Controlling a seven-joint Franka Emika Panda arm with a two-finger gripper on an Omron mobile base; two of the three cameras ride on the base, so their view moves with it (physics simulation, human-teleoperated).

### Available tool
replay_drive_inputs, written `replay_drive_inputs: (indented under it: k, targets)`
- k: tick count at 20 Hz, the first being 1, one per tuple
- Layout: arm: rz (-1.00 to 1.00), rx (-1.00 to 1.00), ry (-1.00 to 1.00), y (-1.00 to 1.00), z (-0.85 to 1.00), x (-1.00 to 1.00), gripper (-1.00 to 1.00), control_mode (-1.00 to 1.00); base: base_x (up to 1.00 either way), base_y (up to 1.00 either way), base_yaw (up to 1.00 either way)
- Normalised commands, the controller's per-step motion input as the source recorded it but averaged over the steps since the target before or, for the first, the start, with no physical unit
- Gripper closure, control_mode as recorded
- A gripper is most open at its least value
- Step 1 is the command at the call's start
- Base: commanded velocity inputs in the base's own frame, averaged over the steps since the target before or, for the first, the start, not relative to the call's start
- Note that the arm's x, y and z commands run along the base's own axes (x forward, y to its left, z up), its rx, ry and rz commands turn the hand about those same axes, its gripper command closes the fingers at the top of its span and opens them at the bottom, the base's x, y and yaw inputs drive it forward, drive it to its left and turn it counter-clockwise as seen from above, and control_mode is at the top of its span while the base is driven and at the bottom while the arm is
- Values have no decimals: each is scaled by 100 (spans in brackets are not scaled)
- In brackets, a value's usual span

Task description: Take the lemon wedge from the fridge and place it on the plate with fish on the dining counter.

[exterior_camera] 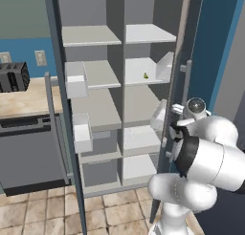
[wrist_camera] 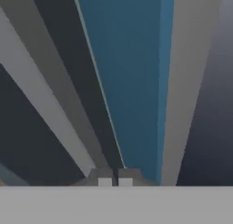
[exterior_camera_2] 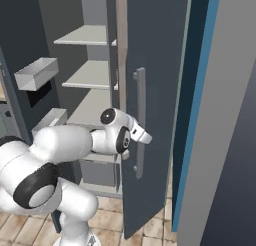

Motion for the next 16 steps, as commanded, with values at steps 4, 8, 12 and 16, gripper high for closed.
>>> replay_drive_inputs:
  k: [4, 8, 12, 16]
  targets:
    - [-21, 17, -1, -43, 90, -100, -100, -100, 0, 0, 0]
    - [-14, 5, -10, 1, 100, -95, -100, -100, 0, 0, 0]
    - [-7, 0, -13, 46, 100, -71, -100, -100, 0, 0, 0]
    - [-10, 0, -10, 97, 89, -21, -100, -100, 0, 0, 0]
